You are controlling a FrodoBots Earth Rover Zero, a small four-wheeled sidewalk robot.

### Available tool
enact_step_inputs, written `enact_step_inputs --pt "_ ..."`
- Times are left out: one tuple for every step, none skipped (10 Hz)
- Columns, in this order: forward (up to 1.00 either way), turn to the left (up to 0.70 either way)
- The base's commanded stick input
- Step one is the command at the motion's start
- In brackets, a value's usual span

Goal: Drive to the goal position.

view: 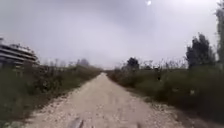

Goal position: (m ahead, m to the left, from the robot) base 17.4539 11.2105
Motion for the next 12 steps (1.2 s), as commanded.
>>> enact_step_inputs --pt "0.85 0.00" --pt "0.85 0.00" --pt "0.85 0.00" --pt "0.85 0.00" --pt "0.85 0.00" --pt "0.85 0.00" --pt "0.85 0.00" --pt "0.85 0.00" --pt "0.85 0.00" --pt "0.85 0.00" --pt "0.85 0.00" --pt "0.85 0.00"
